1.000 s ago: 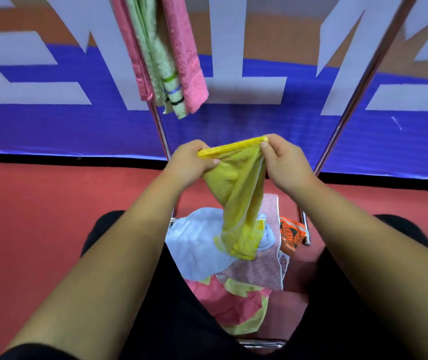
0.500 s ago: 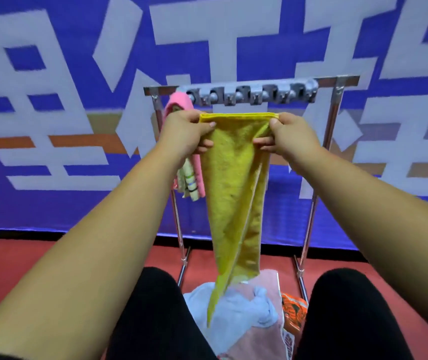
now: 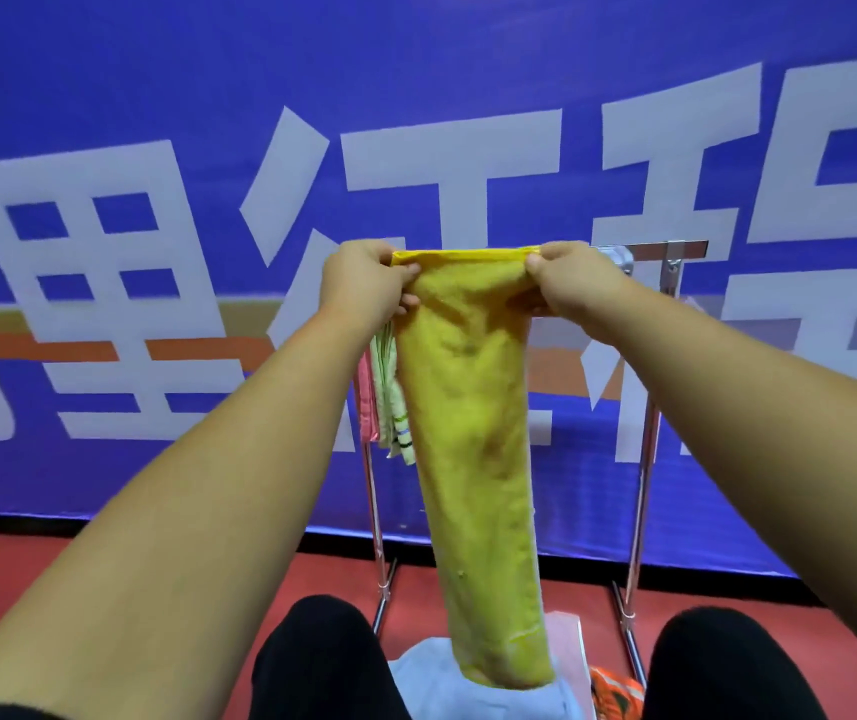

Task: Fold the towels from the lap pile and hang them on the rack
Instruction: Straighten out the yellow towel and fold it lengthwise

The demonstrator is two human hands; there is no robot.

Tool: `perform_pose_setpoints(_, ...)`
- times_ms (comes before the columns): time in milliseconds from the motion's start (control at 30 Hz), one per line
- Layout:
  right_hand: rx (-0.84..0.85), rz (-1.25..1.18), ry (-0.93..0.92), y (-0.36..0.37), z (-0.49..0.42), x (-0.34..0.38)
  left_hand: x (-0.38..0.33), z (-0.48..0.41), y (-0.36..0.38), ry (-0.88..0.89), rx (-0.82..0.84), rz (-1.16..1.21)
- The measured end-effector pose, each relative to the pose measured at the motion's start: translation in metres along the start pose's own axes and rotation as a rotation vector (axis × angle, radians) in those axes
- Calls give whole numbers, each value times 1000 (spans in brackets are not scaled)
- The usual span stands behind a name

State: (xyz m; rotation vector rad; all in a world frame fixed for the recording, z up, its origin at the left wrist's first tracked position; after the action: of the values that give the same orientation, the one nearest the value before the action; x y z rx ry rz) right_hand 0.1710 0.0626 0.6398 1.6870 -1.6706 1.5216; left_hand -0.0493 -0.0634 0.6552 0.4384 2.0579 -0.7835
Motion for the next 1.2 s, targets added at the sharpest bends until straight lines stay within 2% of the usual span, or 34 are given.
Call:
perform_pose_setpoints(167,-84,-57,-27,-6,-9,18,-11,-10,-6,-30,7,139)
perform_pose_setpoints(400,-149,9,-54,-13,-8,21,-18,-11,-17,-21,-12,69)
perform_pose_setpoints(567,-89,-366,71,1,-9,13,-11,-7,-19,-114,-48,149)
perform_pose_setpoints(767,-54,-507,129,17,3,7,7,7,-12,-291,-54,264)
perform_pose_setpoints(1000,50,-520,78,32,9,14,-6,21,-2,-231,-121,194)
perform_pose_setpoints(1200,73,-445,8,47,13,25,-29,37,20,-92,-91,128)
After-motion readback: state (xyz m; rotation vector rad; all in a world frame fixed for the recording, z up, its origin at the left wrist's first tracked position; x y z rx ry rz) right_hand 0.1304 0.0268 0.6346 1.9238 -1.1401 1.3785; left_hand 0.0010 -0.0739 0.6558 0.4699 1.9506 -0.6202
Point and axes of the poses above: each hand's wrist, its own z-axis away from the middle knuckle, its own y-axis out of the palm, x = y × z, the point moved 7 cm from there along -z, towards the middle knuckle, and after that the axes turned 4 degrees about -y, right-handed, at the moved point
